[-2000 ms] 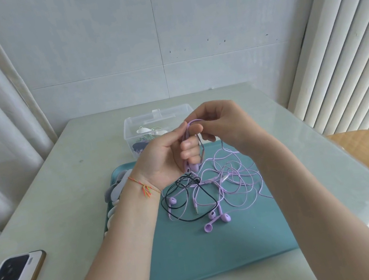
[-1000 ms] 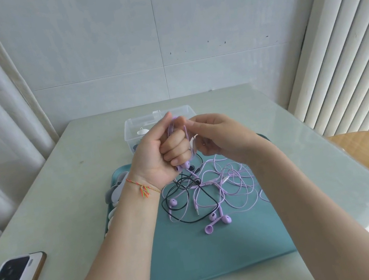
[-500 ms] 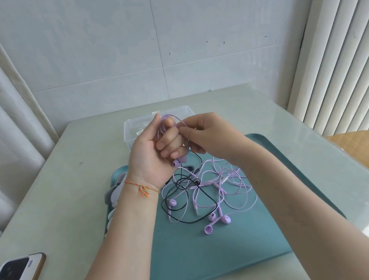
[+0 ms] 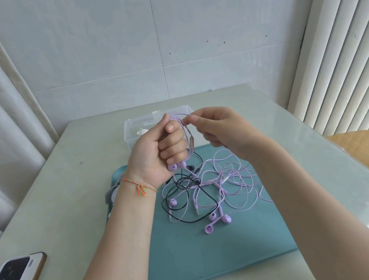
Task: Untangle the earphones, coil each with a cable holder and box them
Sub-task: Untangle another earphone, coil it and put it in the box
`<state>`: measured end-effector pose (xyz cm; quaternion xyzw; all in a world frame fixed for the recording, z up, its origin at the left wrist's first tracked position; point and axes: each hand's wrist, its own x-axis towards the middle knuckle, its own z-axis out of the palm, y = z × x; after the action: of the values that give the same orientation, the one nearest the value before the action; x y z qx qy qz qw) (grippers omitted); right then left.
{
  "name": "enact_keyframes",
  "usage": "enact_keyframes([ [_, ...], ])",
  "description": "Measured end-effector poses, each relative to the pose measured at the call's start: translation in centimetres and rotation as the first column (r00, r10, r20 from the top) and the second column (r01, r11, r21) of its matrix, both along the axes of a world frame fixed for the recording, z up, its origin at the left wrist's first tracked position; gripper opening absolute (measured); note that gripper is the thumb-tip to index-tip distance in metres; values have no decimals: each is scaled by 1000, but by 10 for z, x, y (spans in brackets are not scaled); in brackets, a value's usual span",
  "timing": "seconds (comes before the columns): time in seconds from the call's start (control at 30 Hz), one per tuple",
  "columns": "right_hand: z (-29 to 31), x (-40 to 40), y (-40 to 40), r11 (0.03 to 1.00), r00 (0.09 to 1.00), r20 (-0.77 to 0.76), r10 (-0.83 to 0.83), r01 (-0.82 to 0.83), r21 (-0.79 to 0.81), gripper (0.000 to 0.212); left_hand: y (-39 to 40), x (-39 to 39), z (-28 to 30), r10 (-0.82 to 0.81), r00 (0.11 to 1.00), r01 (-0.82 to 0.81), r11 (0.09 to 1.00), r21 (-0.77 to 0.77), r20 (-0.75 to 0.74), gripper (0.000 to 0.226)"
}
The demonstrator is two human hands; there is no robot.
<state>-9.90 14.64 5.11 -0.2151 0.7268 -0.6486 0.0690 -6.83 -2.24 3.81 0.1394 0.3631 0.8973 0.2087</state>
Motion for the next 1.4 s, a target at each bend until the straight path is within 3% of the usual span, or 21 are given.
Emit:
enact_keyframes([
  [0.3,13,4,2,970,1000,3,-14,15,-242,25,18,-1,-13,-45,999,49,951,-306,19,38],
  [0.53,14,0,6,956,998,25,-52,57,-286,24,24,3,-10,-64,998,63,964,-258,4,44],
  [0.67,4,-10,7,961,974,73,-216,225,-163,24,20,2,-5,7,1000,-8,994,-113,-10,44],
  [0.8,-3,-8,2,960,961,-26,-274,275,58,21,12,-2,-2,99,995,-100,989,113,12,37],
  [0.9,-4,-1,-8,936,985,-90,-150,171,308,26,6,-5,-1,153,987,-159,960,230,47,33],
  [1.03,2,13,-13,856,996,-78,52,-4,517,38,-2,-7,1,278,958,-285,925,249,65,35],
  [1.2,8,17,-13,795,984,-118,133,-35,606,22,-1,-8,1,524,852,-524,851,29,-12,27],
  [1.4,13,18,-11,763,968,-223,112,60,644,15,3,-6,-2,560,819,-574,794,-200,-124,26],
])
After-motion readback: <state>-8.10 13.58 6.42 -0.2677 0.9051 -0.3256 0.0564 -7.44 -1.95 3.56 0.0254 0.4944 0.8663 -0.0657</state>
